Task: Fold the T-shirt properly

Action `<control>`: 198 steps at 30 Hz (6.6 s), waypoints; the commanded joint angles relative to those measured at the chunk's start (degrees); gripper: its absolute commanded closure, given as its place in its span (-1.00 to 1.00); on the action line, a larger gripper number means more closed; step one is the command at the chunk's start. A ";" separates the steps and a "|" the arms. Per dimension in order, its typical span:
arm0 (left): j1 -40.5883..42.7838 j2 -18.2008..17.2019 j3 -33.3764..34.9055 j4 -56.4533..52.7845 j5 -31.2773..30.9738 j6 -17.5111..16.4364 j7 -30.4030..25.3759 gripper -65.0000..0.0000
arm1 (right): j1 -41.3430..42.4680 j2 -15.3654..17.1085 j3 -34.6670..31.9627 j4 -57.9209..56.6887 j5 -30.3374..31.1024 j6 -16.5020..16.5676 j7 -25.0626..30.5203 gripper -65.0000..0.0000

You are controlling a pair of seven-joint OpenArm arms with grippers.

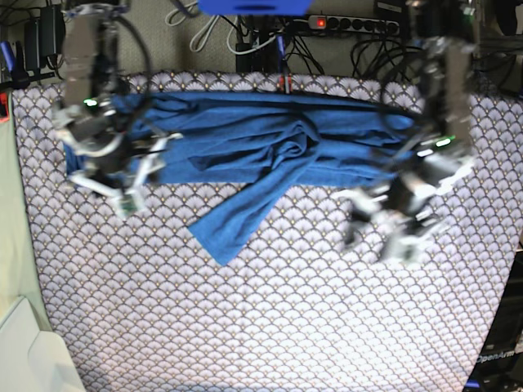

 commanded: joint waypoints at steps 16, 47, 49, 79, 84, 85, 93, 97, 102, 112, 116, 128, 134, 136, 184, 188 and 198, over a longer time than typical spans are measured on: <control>-17.05 22.30 22.25 -30.88 21.59 -0.09 -3.71 -0.14 | -0.54 6.82 20.01 1.17 0.36 8.57 0.75 0.06; -25.75 22.30 29.46 -61.12 21.15 0.00 -24.28 -0.14 | -1.95 6.47 21.16 1.08 0.36 8.57 0.75 0.06; -26.54 22.30 31.65 -63.23 21.15 0.00 -25.16 -0.14 | -1.95 6.47 21.16 1.08 0.36 8.57 0.75 0.06; -29.70 22.30 33.85 -71.14 16.40 6.24 -28.77 0.79 | -1.95 6.47 21.16 0.99 0.36 8.57 0.75 0.07; -29.70 22.30 33.76 -71.06 16.40 6.50 -28.77 0.98 | -1.95 6.47 21.16 0.90 0.36 8.57 0.75 0.07; -29.70 22.30 33.76 -70.97 16.40 6.59 -28.77 1.00 | -1.95 6.47 21.16 0.90 0.36 8.57 0.75 0.07; -28.12 22.30 33.32 -58.66 16.40 6.68 -25.60 0.99 | -1.95 6.47 21.16 0.82 0.36 8.57 0.75 0.07; -27.07 22.30 29.81 -51.98 16.40 6.68 -19.62 0.99 | -1.95 6.47 21.16 0.82 0.36 8.57 0.93 0.07; -23.02 19.41 24.09 -42.48 16.40 6.59 -16.46 0.99 | -1.34 5.59 20.63 0.73 0.36 8.57 1.19 0.07; -9.66 10.00 14.16 -18.31 16.40 6.15 -7.23 0.99 | 0.16 4.53 15.35 0.55 0.36 8.57 1.28 0.07; -4.47 7.19 8.09 -10.57 16.40 6.07 -4.50 0.99 | 0.42 2.95 13.07 0.55 0.36 8.57 1.28 0.07; 12.14 1.65 -7.29 4.20 16.32 5.98 -2.48 0.99 | 2.36 1.28 9.99 -0.15 0.36 8.57 1.37 0.07; 16.80 1.74 -13.80 4.37 16.32 0.70 -2.74 0.99 | 2.36 1.28 7.79 -0.15 0.45 8.57 1.37 0.07; 17.42 2.09 -16.35 4.37 16.32 -2.64 -2.39 0.99 | 2.36 1.28 7.79 -0.15 0.45 8.57 1.37 0.07; 14.52 -0.99 -24.08 -7.93 16.32 -9.67 -2.30 -0.01 | 1.83 0.14 7.79 -0.15 0.36 8.57 1.28 0.07; 14.52 -0.99 -24.35 -8.73 16.32 -9.67 -2.30 -0.01 | 1.83 0.23 7.71 -0.15 0.36 8.57 1.28 0.07; 12.49 -0.81 -24.26 -15.67 16.23 -9.67 -2.39 -0.01 | 1.83 0.40 7.71 -0.15 0.36 8.66 1.28 0.07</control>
